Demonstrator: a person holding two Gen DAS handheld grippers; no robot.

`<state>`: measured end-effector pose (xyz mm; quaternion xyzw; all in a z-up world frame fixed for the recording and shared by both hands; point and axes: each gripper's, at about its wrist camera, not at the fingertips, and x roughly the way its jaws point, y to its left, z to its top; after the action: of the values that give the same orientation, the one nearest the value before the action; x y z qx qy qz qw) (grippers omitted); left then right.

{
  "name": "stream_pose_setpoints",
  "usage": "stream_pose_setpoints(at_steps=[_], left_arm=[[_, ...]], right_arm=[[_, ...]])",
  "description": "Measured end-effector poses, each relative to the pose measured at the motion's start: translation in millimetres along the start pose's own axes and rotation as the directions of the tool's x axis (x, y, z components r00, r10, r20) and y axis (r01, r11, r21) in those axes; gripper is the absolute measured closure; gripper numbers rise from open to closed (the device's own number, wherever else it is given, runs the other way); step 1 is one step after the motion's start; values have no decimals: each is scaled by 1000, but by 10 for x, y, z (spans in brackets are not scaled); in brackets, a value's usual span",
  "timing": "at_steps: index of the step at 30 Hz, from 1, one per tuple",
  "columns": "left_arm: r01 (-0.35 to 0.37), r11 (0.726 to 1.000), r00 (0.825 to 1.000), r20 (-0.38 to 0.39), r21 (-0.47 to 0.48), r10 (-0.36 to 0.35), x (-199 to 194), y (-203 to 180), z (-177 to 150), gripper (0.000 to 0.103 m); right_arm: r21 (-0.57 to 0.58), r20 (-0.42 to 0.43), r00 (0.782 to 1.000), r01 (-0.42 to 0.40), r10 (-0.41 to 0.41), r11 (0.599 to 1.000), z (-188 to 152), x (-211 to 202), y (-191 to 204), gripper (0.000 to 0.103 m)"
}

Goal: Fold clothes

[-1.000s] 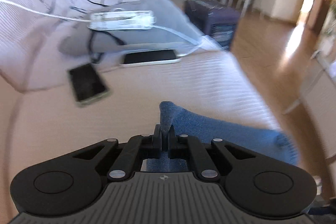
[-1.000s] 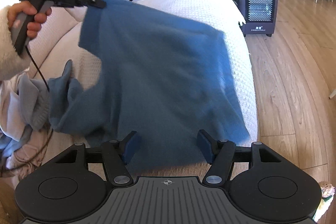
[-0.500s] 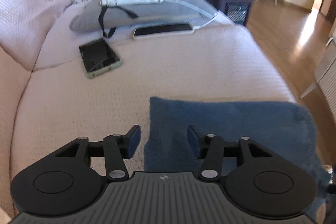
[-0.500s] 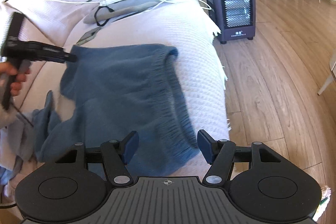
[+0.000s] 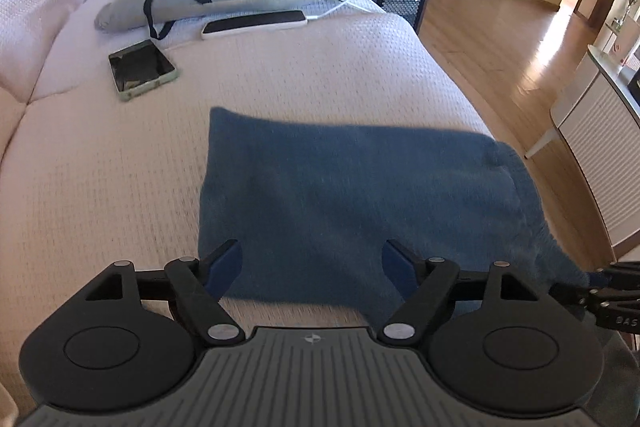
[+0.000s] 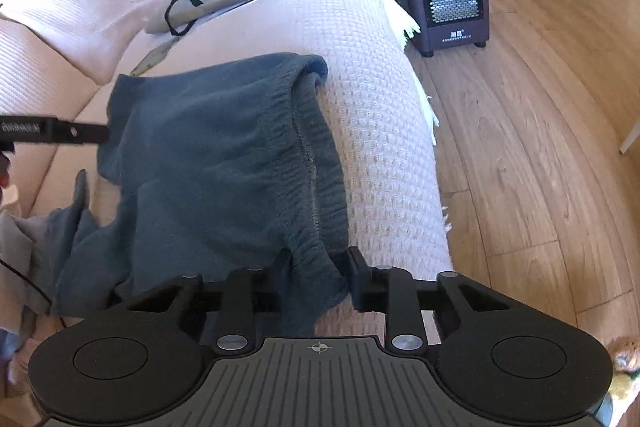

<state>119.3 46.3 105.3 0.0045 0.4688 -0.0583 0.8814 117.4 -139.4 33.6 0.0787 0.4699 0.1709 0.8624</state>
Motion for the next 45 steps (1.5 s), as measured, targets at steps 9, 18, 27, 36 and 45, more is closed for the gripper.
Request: stream_pose_setpoints(at_steps=[9, 18, 27, 36, 45], left_arm=[[-5, 1000, 1000, -1, -7, 5, -48, 55, -88, 20], [-5, 1000, 1000, -18, -25, 5, 79, 130, -91, 20], [27, 999, 999, -20, -45, -28, 413, 142, 131, 20], [125, 992, 992, -13, 2, -125, 505, -210, 179, 96], [468, 882, 879, -129, 46, -460, -394, -549, -356, 97]], right_arm=[[-18, 72, 987, 145, -143, 989, -189, -808, 135, 79], [-35, -67, 973, 218, -220, 975, -276, -578, 31, 70], [-78, 56, 985, 166, -162, 983, 23, -817, 125, 41], [-9, 63, 993, 103, -103, 995, 151, -534, 11, 41], [-39, 80, 993, 95, -91, 995, 440, -292, 40, 41]])
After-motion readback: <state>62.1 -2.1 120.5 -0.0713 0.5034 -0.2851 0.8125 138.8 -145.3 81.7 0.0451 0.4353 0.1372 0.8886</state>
